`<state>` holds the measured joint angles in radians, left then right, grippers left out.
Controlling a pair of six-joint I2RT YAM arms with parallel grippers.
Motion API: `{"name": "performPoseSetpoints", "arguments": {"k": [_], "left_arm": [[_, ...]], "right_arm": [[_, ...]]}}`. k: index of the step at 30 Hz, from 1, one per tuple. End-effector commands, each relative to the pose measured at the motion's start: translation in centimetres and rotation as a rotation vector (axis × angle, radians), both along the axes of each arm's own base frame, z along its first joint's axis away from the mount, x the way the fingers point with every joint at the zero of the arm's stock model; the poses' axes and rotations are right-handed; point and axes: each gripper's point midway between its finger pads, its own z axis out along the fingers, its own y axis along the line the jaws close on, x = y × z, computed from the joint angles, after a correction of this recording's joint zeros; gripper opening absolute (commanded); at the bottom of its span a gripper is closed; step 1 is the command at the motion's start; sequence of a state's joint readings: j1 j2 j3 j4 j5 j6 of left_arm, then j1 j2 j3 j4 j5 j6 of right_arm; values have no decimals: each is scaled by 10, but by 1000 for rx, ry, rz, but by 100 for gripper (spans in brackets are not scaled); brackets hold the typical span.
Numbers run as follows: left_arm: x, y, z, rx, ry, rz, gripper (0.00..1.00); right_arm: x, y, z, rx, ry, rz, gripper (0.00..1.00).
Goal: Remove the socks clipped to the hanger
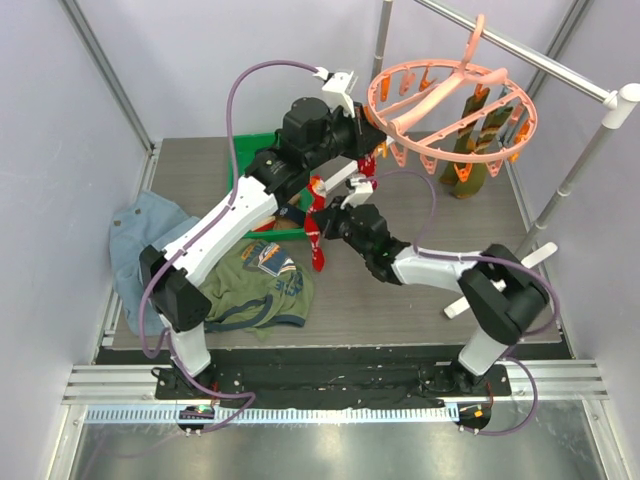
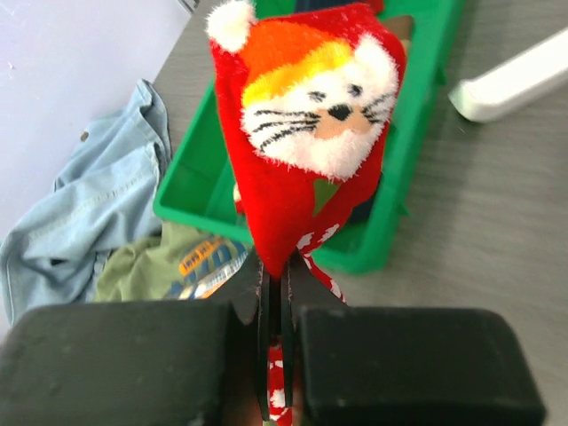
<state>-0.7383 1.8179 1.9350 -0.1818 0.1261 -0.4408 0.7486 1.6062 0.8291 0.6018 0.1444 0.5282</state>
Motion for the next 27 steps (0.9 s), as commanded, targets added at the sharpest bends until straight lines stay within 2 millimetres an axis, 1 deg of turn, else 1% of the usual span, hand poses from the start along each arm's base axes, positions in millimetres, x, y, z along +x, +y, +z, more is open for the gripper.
{"name": "performPoseSetpoints", "arguments": {"k": [1, 2, 3, 4, 7, 8, 9, 10, 11, 12, 13, 14, 15, 16, 17, 18, 19, 20, 21, 22, 23, 24, 26, 27], "left_arm": [[-25, 16, 52, -66, -45, -23, 0], [-27, 16, 53, -71, -41, -29, 0], [-28, 17, 54, -73, -37, -29, 0], [-30, 17, 55, -78, -35, -34, 0], [-32, 16, 57, -90, -27, -44, 0], [-33, 15, 58, -96, -24, -47, 0], [-34, 15, 59, -105, -20, -50, 0], [-34, 14, 60, -111, -20, -55, 0], [-35, 14, 63, -121, -24, -58, 0], [-34, 13, 62, -125, -21, -61, 0], [-33, 11, 61, -128, -17, -63, 0], [-33, 10, 64, -135, -20, -65, 0], [-33, 9, 61, -134, -14, -69, 0], [-33, 8, 62, -141, -13, -72, 0], [-33, 8, 64, -147, -16, -73, 0], [-32, 7, 61, -147, -13, -71, 0], [-32, 7, 61, -149, -9, -71, 0], [-30, 5, 60, -152, -10, -71, 0], [-31, 5, 61, -154, -10, -74, 0], [-30, 4, 58, -151, -4, -77, 0], [-30, 4, 58, -151, -4, -79, 0], [-30, 3, 57, -149, -4, -79, 0], [-29, 3, 55, -150, -5, -76, 0], [-28, 3, 54, -150, -6, -74, 0]], "right_arm": [[33, 28, 55, 116, -162, 0, 1], [38, 32, 53, 109, -167, 6, 1], [45, 41, 48, 108, -169, 15, 1], [48, 46, 52, 123, -187, 29, 1], [66, 65, 50, 126, -200, 38, 1], [70, 70, 52, 126, -208, 43, 1], [77, 78, 70, 147, -240, 51, 1], [84, 86, 54, 127, -217, 60, 1], [88, 91, 58, 129, -223, 69, 1], [97, 100, 75, 150, -251, 71, 1], [102, 106, 62, 130, -227, 77, 1], [106, 110, 63, 133, -232, 80, 1], [112, 115, 77, 154, -257, 76, 1], [117, 120, 68, 148, -249, 74, 1], [122, 121, 69, 152, -253, 60, 1], [128, 125, 82, 166, -273, 51, 1], [134, 126, 74, 146, -250, 41, 2], [139, 130, 59, 127, -230, 31, 4], [144, 133, 63, 134, -231, 26, 9], [146, 136, 52, 113, -201, 28, 11], [149, 139, 37, 96, -173, 31, 15], [151, 140, 36, 91, -165, 32, 26], [152, 138, 19, 52, -114, 16, 40], [152, 136, 17, 35, -106, 6, 50]]}}
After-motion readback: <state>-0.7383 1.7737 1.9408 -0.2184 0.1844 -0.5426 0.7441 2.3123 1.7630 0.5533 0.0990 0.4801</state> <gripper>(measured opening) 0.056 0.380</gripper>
